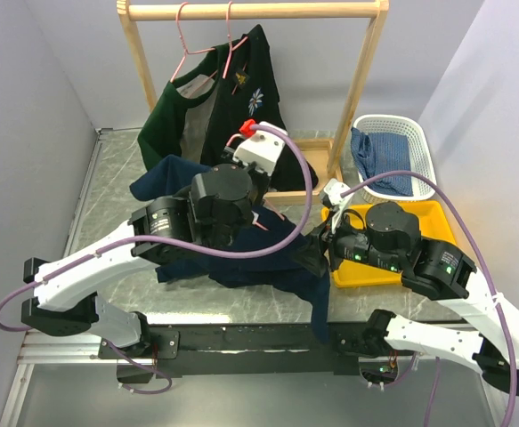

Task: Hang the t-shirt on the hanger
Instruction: Place the hanger at the clothesline.

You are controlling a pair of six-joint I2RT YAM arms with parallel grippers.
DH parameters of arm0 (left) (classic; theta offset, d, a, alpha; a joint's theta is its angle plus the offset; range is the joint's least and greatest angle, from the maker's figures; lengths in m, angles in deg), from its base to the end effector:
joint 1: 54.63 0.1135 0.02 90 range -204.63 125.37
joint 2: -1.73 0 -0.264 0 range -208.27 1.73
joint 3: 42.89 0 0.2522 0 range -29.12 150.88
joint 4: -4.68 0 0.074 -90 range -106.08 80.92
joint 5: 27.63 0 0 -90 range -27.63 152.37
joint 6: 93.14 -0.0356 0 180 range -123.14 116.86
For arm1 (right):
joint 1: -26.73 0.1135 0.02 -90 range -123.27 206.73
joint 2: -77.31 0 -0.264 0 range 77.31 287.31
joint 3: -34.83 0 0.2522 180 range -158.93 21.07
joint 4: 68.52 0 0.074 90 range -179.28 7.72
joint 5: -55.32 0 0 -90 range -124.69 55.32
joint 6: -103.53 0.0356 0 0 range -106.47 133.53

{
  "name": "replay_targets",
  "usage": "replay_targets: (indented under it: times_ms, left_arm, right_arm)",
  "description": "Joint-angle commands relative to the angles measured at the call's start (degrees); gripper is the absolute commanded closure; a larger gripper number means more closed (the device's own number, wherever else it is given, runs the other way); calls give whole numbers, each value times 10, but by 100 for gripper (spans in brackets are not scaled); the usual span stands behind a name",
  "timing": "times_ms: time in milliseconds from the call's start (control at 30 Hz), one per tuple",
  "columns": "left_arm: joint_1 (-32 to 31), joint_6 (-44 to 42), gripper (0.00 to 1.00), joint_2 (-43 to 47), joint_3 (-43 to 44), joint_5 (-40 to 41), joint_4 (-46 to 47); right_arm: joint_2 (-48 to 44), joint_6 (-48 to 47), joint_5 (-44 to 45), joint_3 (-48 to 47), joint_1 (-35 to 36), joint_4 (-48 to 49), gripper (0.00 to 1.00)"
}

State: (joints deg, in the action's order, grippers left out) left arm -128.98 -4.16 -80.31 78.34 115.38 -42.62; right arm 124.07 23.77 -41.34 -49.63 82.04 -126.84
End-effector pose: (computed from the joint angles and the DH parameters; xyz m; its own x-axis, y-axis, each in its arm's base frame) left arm 0.1011 -0.2556 0.5209 -0.0315 0.1523 -0.9878 0.3667 0.9212 0.1303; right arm 0.0769 0.1183 0.4215 -0.3534 -0.2003 -0.9138 -0.8288 0.5199 0.2066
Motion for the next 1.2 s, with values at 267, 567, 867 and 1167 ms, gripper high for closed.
replay_targets:
  times_ms: [267,567,867,1167]
  left_arm:
    - [-3,46,99,-12,24,-34,77]
    - [-3,80,42,-20,19,-57,88]
    - [0,131,5,44,6,-83,76]
    - [23,190,15,158,-109,-64,102]
  right_arm:
    - [-12,9,66,13,18,-14,75]
    - [-62,37,104,14,19,-52,100]
    - [-77,87,131,-29,19,-148,100]
    - [-48,138,170,-196,19,-301,100]
